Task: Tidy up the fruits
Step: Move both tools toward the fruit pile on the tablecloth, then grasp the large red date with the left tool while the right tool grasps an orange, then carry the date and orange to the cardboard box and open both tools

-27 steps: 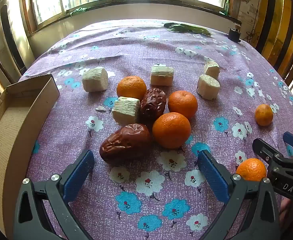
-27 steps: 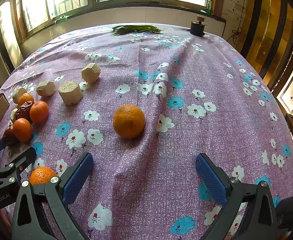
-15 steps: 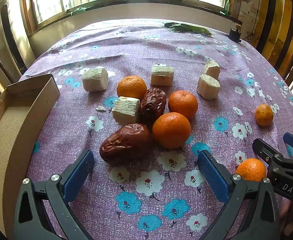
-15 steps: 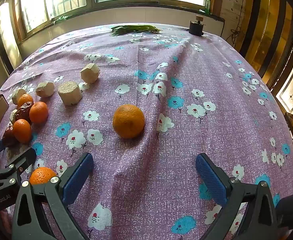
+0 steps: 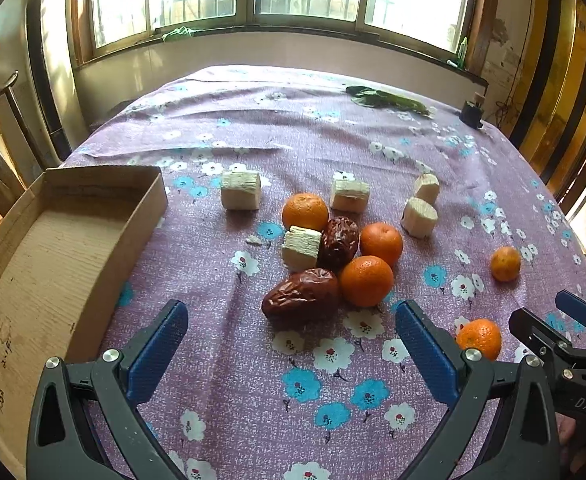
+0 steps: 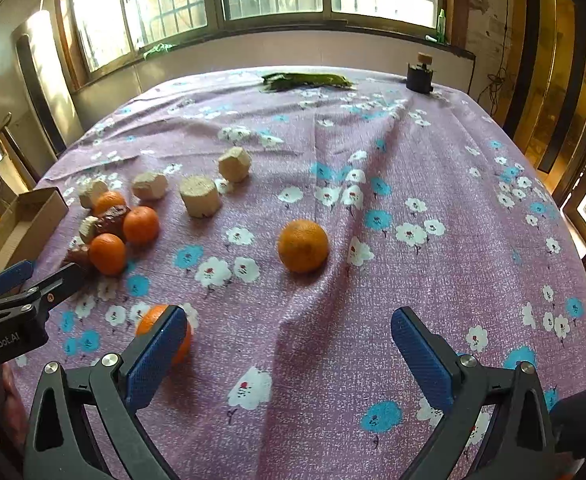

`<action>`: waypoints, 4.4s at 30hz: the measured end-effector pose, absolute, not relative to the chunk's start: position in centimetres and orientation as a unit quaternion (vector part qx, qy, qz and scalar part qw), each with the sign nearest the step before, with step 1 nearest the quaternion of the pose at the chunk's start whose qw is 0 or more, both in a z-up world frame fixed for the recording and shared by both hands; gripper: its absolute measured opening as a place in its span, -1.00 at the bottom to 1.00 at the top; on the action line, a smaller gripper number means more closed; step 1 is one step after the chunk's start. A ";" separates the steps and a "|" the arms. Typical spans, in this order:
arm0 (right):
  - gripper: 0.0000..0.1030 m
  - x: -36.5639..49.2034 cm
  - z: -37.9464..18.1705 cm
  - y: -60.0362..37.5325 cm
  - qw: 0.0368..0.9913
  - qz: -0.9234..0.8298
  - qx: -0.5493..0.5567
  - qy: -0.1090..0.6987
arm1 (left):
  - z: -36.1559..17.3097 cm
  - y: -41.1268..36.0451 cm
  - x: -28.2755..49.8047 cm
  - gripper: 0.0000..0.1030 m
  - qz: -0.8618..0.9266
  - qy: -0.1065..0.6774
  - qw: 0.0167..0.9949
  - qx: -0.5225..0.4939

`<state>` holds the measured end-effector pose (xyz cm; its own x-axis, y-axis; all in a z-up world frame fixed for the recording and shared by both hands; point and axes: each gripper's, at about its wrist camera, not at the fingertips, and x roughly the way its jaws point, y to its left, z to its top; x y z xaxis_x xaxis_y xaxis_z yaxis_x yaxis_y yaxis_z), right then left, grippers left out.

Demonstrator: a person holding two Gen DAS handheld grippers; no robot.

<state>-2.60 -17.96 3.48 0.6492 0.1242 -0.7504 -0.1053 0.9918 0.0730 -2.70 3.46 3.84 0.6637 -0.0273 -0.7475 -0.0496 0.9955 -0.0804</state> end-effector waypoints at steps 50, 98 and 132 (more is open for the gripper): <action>0.21 -3.3 1.5 -16.2 0.876 0.193 -0.040 0.440 | 4.6 3.7 -4.5 1.00 -0.032 0.368 0.929 -0.025; -0.23 -3.1 2.6 -12.4 0.871 0.236 -0.076 0.423 | 4.9 6.5 -3.9 -0.20 -0.035 0.414 0.910 -0.017; -0.22 0.8 6.1 9.2 0.817 0.396 -0.157 0.389 | 5.7 23.6 -3.0 -0.20 0.123 0.434 0.889 -0.077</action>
